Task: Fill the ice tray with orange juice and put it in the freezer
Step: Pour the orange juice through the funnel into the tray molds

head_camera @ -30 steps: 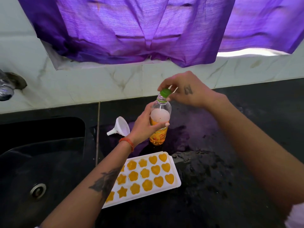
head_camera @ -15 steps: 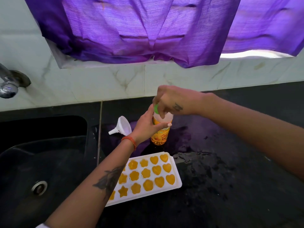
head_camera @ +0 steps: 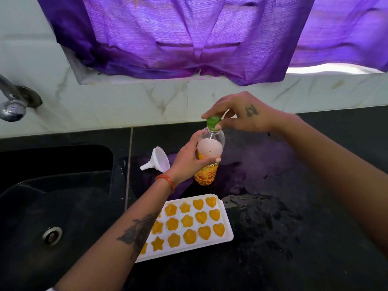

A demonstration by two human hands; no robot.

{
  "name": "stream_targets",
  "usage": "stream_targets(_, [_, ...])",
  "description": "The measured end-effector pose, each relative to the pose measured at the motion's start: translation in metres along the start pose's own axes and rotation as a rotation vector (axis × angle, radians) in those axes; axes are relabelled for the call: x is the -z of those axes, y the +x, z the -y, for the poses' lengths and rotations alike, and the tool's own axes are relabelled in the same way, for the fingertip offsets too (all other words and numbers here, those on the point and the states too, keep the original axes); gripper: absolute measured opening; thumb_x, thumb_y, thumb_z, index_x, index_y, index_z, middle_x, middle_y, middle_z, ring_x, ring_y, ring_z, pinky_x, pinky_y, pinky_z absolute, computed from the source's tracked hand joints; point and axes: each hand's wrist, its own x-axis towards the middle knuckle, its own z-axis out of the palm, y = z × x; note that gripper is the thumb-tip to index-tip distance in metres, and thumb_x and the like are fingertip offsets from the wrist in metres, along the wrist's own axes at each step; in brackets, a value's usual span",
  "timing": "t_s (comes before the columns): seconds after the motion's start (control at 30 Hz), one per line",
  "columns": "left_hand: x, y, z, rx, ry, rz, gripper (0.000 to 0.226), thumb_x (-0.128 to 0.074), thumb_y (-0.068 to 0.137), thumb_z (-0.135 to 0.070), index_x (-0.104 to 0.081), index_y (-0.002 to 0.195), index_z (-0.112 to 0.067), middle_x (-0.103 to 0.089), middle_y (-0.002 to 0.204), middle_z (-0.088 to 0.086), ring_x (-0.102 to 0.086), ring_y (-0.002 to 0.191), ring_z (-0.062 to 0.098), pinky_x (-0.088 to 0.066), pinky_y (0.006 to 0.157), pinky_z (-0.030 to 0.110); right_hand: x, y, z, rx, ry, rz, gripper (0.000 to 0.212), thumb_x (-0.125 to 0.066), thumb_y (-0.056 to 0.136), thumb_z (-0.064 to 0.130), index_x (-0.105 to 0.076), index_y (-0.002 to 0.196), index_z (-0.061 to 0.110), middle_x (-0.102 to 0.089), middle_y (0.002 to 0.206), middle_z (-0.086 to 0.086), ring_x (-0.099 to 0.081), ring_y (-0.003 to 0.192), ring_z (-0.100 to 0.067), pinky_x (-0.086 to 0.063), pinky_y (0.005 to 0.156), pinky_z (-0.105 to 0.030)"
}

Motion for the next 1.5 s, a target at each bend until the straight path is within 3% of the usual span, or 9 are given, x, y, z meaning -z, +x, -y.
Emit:
stream_targets(0.2, [0.0, -0.001, 0.0, 0.009, 0.005, 0.008, 0.083, -0.076, 0.076, -0.03, -0.027, 0.142, -0.03, -0.046, 0.138, 0.004, -0.053, 0.117, 0.021, -0.052, 0.094, 0.037, 0.002, 0.005, 0.002, -0.012, -0.161, 0.051, 0.034, -0.07, 0.083, 0.013, -0.066, 0.117, 0.014, -0.07, 0.107, -0.005, -0.061, 0.083, -0.01, -0.05, 0.08, -0.021])
stream_targets(0.4, [0.0, 0.0, 0.001, 0.016, -0.003, 0.006, 0.083, -0.077, 0.075, -0.03, -0.027, 0.141, -0.034, -0.048, 0.135, 0.001, -0.053, 0.117, 0.021, -0.052, 0.093, 0.034, 0.0, 0.016, 0.019, -0.087, -0.592, 0.091, 0.049, -0.056, 0.087, 0.051, -0.068, 0.096, 0.004, -0.062, 0.076, -0.008, -0.055, 0.068, -0.022, -0.04, 0.06, -0.026])
stream_targets(0.5, [0.001, -0.002, 0.001, 0.011, -0.015, 0.013, 0.083, -0.077, 0.075, -0.031, -0.027, 0.14, -0.035, -0.048, 0.135, 0.0, -0.053, 0.117, 0.02, -0.051, 0.093, 0.033, 0.009, 0.015, 0.018, -0.187, -0.529, 0.158, 0.056, -0.058, 0.079, 0.063, -0.07, 0.085, 0.008, -0.062, 0.071, -0.005, -0.059, 0.069, -0.024, -0.042, 0.057, -0.025])
stream_targets(0.63, [0.002, -0.001, 0.003, 0.024, -0.013, 0.013, 0.082, -0.077, 0.076, -0.03, -0.027, 0.14, -0.035, -0.047, 0.136, 0.003, -0.053, 0.117, 0.021, -0.052, 0.092, 0.034, 0.022, 0.008, 0.016, -0.143, -0.229, 0.271, 0.065, -0.076, 0.078, 0.024, -0.049, 0.137, 0.026, -0.058, 0.131, -0.003, -0.063, 0.103, -0.016, -0.051, 0.087, -0.028])
stream_targets(0.8, [0.0, 0.001, 0.003, 0.024, -0.008, 0.008, 0.082, -0.077, 0.076, -0.029, -0.026, 0.141, -0.034, -0.046, 0.137, 0.003, -0.053, 0.116, 0.02, -0.052, 0.088, 0.028, 0.006, 0.015, 0.015, -0.058, -0.349, 0.13, 0.033, -0.064, 0.089, 0.016, -0.064, 0.122, 0.015, -0.067, 0.113, -0.007, -0.061, 0.089, -0.016, -0.045, 0.079, -0.023])
stream_targets(0.93, [0.002, 0.001, 0.002, 0.028, -0.003, 0.004, 0.083, -0.077, 0.075, -0.031, -0.027, 0.141, -0.033, -0.047, 0.136, 0.003, -0.054, 0.115, 0.02, -0.052, 0.088, 0.029, -0.003, 0.017, 0.014, -0.062, -0.506, 0.169, 0.034, -0.053, 0.095, 0.026, -0.054, 0.125, 0.009, -0.061, 0.113, -0.012, -0.059, 0.096, -0.025, -0.049, 0.085, -0.032])
stream_targets(1.13, [0.0, -0.002, 0.001, 0.019, 0.028, 0.022, 0.08, -0.076, 0.076, -0.033, -0.028, 0.139, -0.032, -0.049, 0.135, 0.003, -0.053, 0.116, 0.021, -0.051, 0.093, 0.034, -0.022, 0.004, 0.007, -0.072, -0.683, 0.046, 0.053, -0.029, 0.097, 0.052, -0.052, 0.106, 0.006, -0.055, 0.085, -0.005, -0.051, 0.072, -0.018, -0.039, 0.065, -0.028])
stream_targets(1.3, [0.004, -0.002, -0.001, 0.015, 0.001, 0.041, 0.079, -0.076, 0.077, -0.027, -0.028, 0.139, -0.034, -0.048, 0.134, 0.004, -0.054, 0.115, 0.021, -0.052, 0.093, 0.036, -0.003, 0.004, 0.008, -0.058, -0.381, 0.137, 0.052, -0.06, 0.09, 0.034, -0.043, 0.136, 0.015, -0.059, 0.121, -0.01, -0.057, 0.103, -0.024, -0.046, 0.088, -0.033])
stream_targets(1.5, [0.001, -0.001, 0.0, 0.028, 0.022, 0.014, 0.083, -0.076, 0.076, -0.029, -0.026, 0.142, -0.032, -0.048, 0.135, 0.005, -0.054, 0.116, 0.022, -0.053, 0.093, 0.04, -0.013, 0.005, 0.004, -0.014, -0.463, 0.093, 0.036, -0.054, 0.095, 0.024, -0.05, 0.129, 0.011, -0.058, 0.116, -0.011, -0.056, 0.101, -0.024, -0.046, 0.086, -0.031])
